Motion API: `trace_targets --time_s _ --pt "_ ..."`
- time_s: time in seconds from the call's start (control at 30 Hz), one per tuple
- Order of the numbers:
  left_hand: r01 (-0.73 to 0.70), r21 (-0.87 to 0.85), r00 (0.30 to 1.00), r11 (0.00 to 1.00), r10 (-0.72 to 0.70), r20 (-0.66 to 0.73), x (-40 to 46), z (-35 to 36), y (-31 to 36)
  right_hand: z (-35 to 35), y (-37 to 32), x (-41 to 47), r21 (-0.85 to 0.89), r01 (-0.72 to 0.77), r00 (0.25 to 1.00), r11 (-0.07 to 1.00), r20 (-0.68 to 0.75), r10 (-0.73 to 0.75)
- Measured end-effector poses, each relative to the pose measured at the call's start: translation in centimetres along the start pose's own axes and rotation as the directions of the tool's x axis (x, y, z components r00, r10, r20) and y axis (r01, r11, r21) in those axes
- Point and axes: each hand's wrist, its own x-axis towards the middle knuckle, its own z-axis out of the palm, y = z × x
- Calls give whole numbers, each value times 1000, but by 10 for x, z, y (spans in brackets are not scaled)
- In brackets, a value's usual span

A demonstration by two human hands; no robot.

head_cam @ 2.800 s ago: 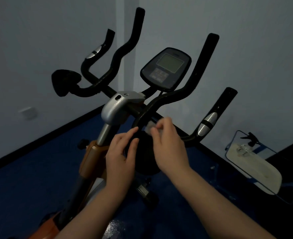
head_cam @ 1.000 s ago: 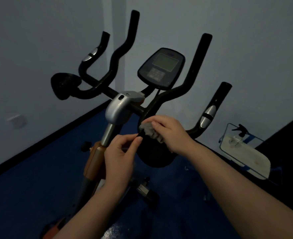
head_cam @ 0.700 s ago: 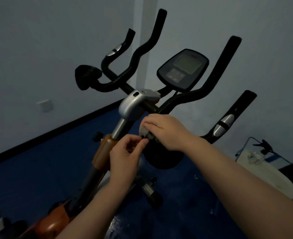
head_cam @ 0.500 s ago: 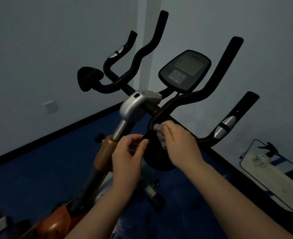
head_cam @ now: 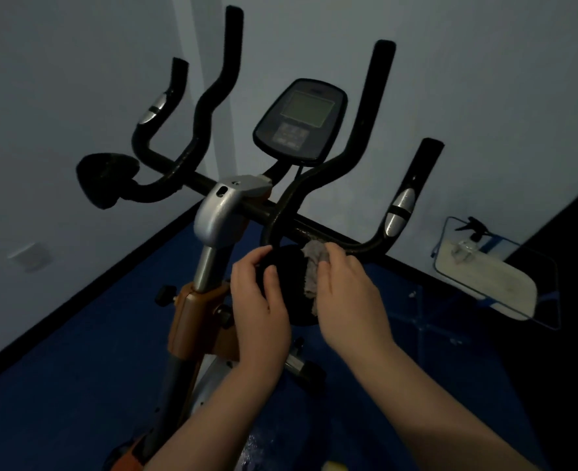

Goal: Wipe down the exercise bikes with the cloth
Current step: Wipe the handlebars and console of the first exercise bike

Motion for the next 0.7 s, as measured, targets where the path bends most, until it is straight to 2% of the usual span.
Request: trace_targets --time_s 0.1,0.23,0.33,0.4,0.47,0.53,0.6,0.7 --pt "-42 4 997 999 42 64 3 -5 -1 -3 -3 -7 20 -67 997 998 -22 67" --pt "-230 73 964 970 217 155 10 -7 10 -16 -2 -9 89 -138 990 986 -2 138" --pt "-299 160 937 941 258 234 19 0 25 -37 9 4 98 -141 988 985 -48 146" --pt "-318 262 933 911 252 257 27 6 33 -53 16 20 96 -45 990 994 -131 57" --pt "-328 384 934 863 235 269 33 13 38 -68 24 36 34 137 977 990 -167 -129" --pt "-329 518 941 790 229 248 36 21 39 -75 36 50 -130 320 940 938 -80 -332" --pt "-345 627 939 698 259 228 35 27 34 -73 53 58 -315 465 880 828 61 -471" --pt "-376 674 920 635 341 192 32 30 24 -65 79 60 -376 582 808 721 171 -563"
